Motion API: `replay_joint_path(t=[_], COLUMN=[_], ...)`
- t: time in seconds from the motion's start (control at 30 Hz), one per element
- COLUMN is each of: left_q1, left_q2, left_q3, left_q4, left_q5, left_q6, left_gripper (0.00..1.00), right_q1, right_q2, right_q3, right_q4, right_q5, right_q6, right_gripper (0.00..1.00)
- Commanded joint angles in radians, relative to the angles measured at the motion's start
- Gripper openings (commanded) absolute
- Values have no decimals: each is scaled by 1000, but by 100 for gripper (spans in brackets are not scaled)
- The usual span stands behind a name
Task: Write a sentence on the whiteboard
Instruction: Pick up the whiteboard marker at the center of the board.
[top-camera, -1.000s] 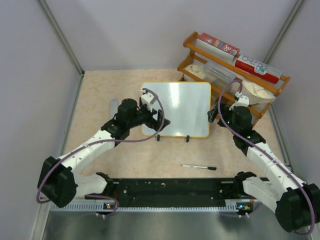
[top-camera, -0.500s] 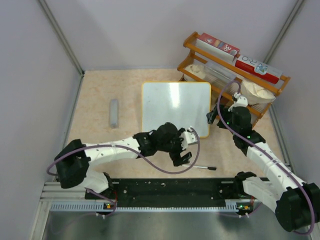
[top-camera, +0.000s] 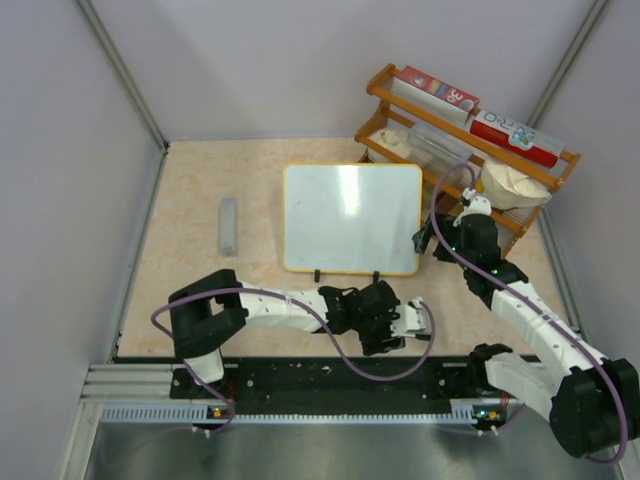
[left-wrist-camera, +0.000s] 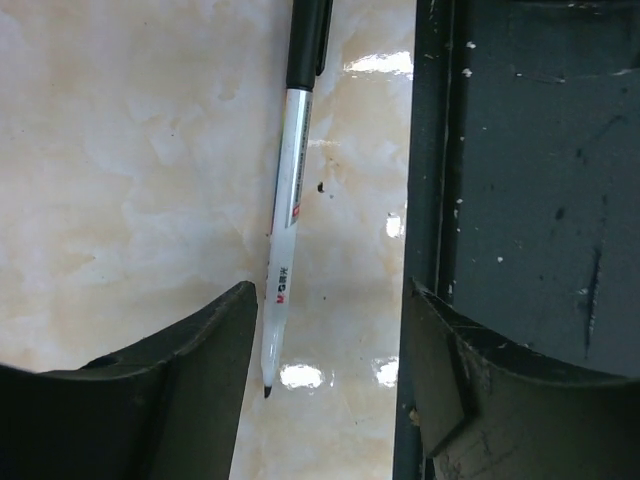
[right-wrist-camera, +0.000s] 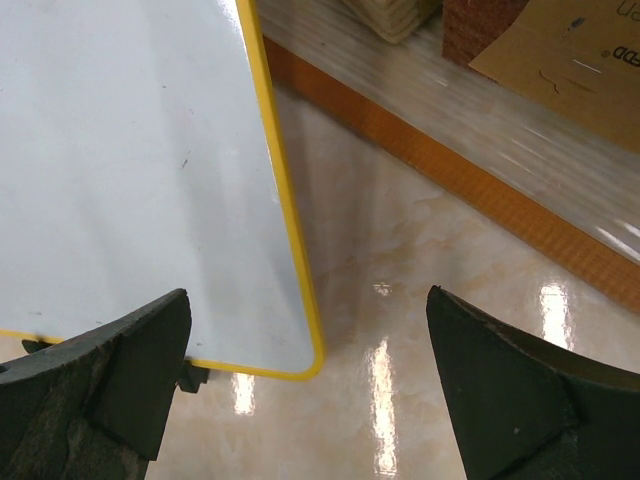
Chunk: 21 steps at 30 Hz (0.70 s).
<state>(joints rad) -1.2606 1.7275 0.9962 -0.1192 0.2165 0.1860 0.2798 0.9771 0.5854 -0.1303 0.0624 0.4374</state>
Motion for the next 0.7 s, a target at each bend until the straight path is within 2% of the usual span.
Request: replay_joint_path(t=[0.0,0.07,0.23,0.27,0.4,0.5,0.67], left_q1=[-8,-6,-6,-6,-6,-6,20], left_q2=[66,101,155,159,178,170,69], left_q3=[56,61,50,45,45,32,-24], left_q4=[43,36,33,33,15,15,53], left_q5=[-42,-40,-54,-54,-42,-29,29], left_q6=[23,33,44,49,55,49,-8], left_gripper=[62,51,32,21,0,0,0], right_q1=[6,4,1,1,-1,-1,-1], right_q2=[-12,-21,-41,-51,-67,-74,-75], right_q3=[28,28,31,31,36,42,67], right_q4=[-11,-14,-26,-29,-38,-49,-55], right_q5=[11,10,5,4,14,17,-12], right_q6=[-20,-25,-26,-31,-34,-34,-40], right_gripper=[99,99,99,99,98,98,98])
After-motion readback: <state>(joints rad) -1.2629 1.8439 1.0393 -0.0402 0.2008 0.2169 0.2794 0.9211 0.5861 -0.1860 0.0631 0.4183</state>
